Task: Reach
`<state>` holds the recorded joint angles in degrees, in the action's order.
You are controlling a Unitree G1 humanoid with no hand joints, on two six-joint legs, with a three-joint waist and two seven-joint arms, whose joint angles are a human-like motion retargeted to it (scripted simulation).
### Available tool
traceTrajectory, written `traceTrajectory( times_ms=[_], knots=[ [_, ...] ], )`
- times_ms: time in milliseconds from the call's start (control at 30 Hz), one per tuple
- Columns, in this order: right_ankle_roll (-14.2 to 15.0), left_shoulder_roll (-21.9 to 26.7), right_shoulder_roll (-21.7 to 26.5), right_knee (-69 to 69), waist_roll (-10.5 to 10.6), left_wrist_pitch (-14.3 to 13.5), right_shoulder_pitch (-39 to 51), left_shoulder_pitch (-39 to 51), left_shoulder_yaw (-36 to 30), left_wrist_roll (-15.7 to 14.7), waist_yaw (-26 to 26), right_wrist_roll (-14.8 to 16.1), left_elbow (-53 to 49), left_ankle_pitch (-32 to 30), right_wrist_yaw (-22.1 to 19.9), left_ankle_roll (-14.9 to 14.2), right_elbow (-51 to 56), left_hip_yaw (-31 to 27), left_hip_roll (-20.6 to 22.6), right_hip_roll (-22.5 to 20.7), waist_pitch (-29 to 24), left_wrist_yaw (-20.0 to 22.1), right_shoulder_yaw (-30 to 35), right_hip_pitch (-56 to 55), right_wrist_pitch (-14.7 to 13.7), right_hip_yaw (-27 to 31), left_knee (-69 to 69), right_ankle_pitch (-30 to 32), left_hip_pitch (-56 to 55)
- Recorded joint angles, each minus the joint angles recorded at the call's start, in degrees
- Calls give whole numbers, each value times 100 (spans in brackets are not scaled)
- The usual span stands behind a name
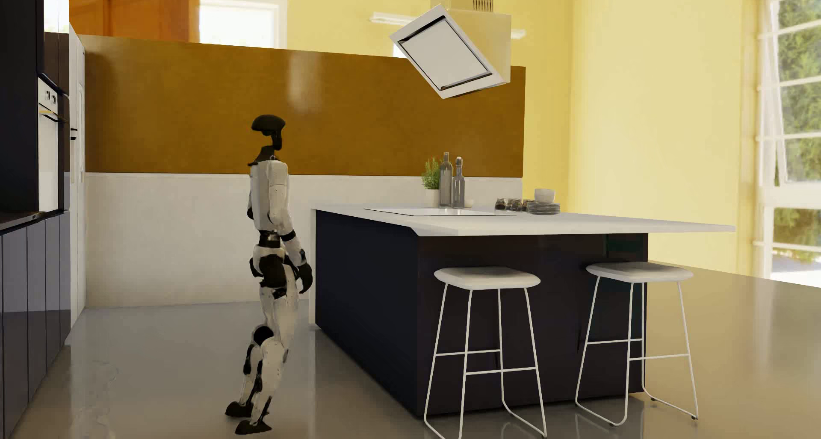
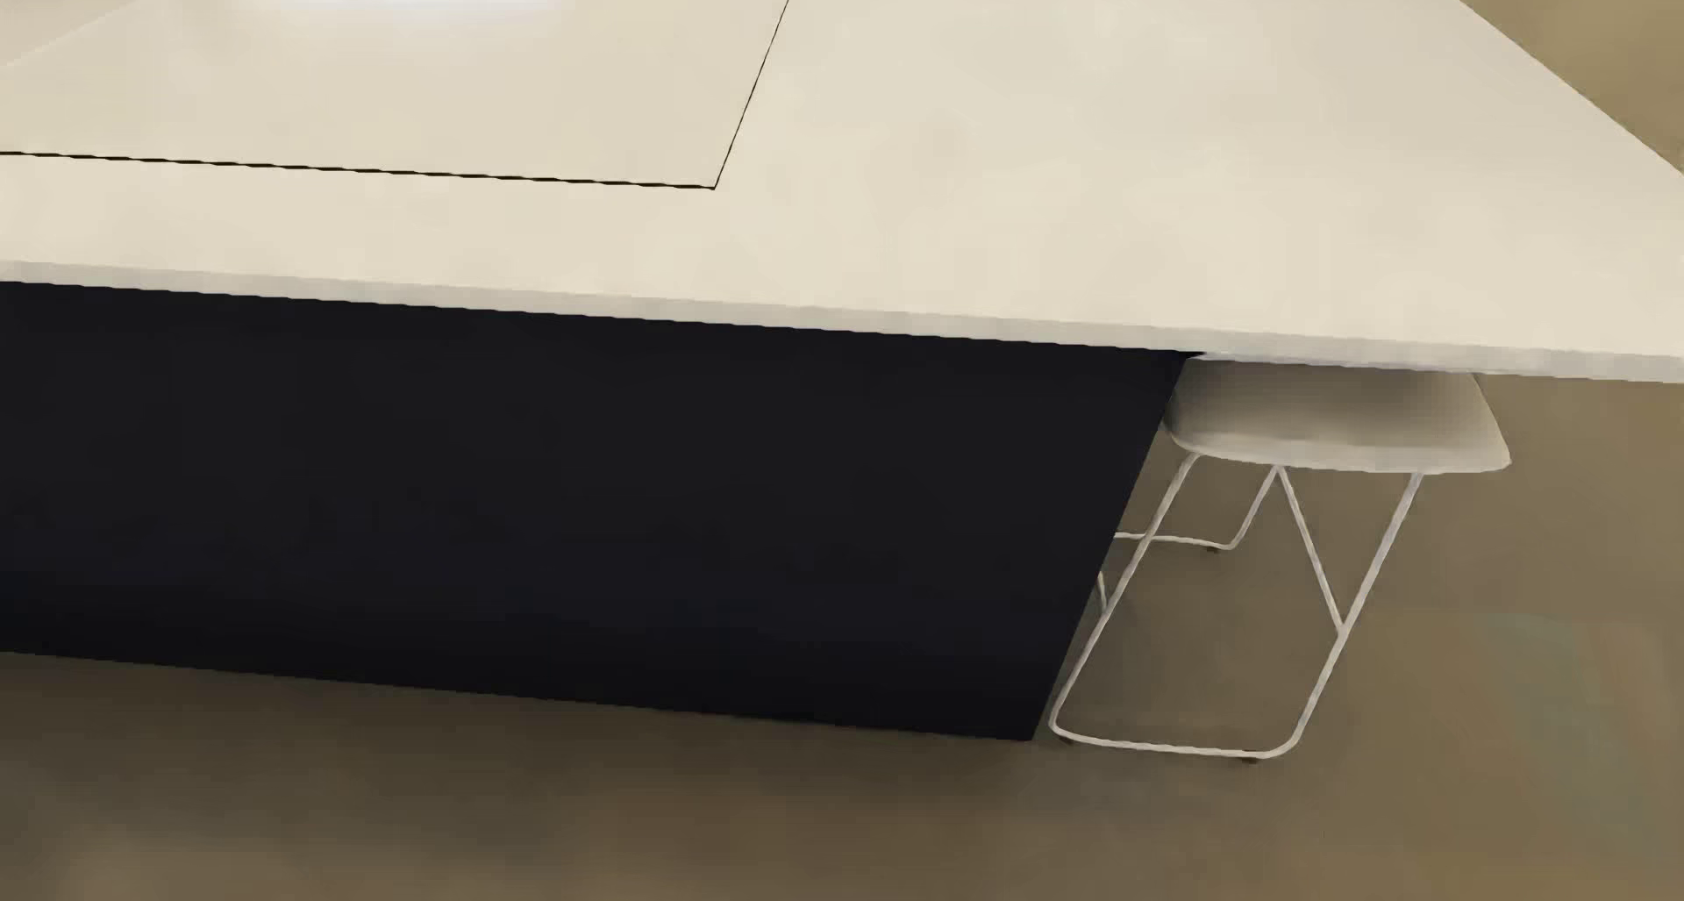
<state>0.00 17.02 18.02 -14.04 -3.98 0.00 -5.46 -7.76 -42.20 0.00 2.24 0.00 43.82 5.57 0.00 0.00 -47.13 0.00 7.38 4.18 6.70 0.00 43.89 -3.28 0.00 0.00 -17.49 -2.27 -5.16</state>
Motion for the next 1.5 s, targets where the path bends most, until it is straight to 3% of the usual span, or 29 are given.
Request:
traceTrajectory(
  times_ms=[167, 233, 267, 300, 400, 467, 567, 700, 767, 933, 1500],
  knots=[
    [0, 64, -63, 31, -11, 0, 223, -15, -139, 0, -167, 0, 252, -73, 0, 0, -10, 0, 6, 28, -65, 0, 222, -108, 0, 0, -24, 68, -128],
    [0, 118, -71, 87, -48, 0, 523, 72, -376, 0, -239, 0, 449, -296, 0, 0, -247, 0, -5, 33, -83, 0, 902, -96, 0, 0, 177, 36, -95],
    [0, 123, -101, 83, -60, 0, 978, 212, -587, 0, -353, 0, 576, -430, 0, 0, -749, 0, -7, 30, -127, 0, 1351, -114, 0, 0, 305, 43, -63],
    [0, 123, -104, 69, -47, 0, 1579, 359, -809, 0, -479, 0, 637, -552, 0, 0, -1205, 0, -15, 23, -200, 0, 1364, -126, 0, 0, 418, 59, -21],
    [0, 294, 169, 70, -167, 0, 3855, 647, -1160, 0, -793, 0, 492, -871, 0, 0, -1206, 0, -12, 25, -238, 0, 209, -210, 0, 0, 544, 10, -70],
    [0, 570, 222, 54, -416, 0, 5703, 703, -924, 0, -972, 0, 290, -1184, 0, 0, -1623, 0, -20, 12, -381, 0, -591, -116, 0, 0, 775, 11, 93],
    [0, 771, 877, 85, -752, 0, 7654, 885, -692, 0, -1101, 0, 302, -1094, 0, 0, -1801, 0, -15, -9, -343, 0, -1137, -147, 0, 0, 804, 168, 60],
    [0, 1092, 1580, 121, -1166, 0, 9131, 916, -556, 0, -1018, 0, 362, -866, 0, 0, -2018, 0, -31, -36, -280, 0, -504, -94, 0, 0, 760, 294, 80],
    [0, 1143, 1601, 117, -1248, 0, 9525, 957, -730, 0, -1208, 0, 497, -980, 0, 0, -2086, 0, -31, -32, -282, 0, -327, -67, 0, 0, 802, 133, 124],
    [0, 1090, 1253, 114, -1276, 0, 9299, 960, -884, 0, -1484, 0, 773, -1177, 0, 0, -2470, 0, -38, -38, -287, 0, 208, -9, 0, 0, 819, -84, 172],
    [0, 1099, 1182, 125, -1220, 0, 9357, 910, -736, 0, -1558, 0, 620, -1173, 0, 0, -2448, 0, -21, -29, -287, 0, 167, 26, 0, 0, 850, -131, 204]
  ],
)
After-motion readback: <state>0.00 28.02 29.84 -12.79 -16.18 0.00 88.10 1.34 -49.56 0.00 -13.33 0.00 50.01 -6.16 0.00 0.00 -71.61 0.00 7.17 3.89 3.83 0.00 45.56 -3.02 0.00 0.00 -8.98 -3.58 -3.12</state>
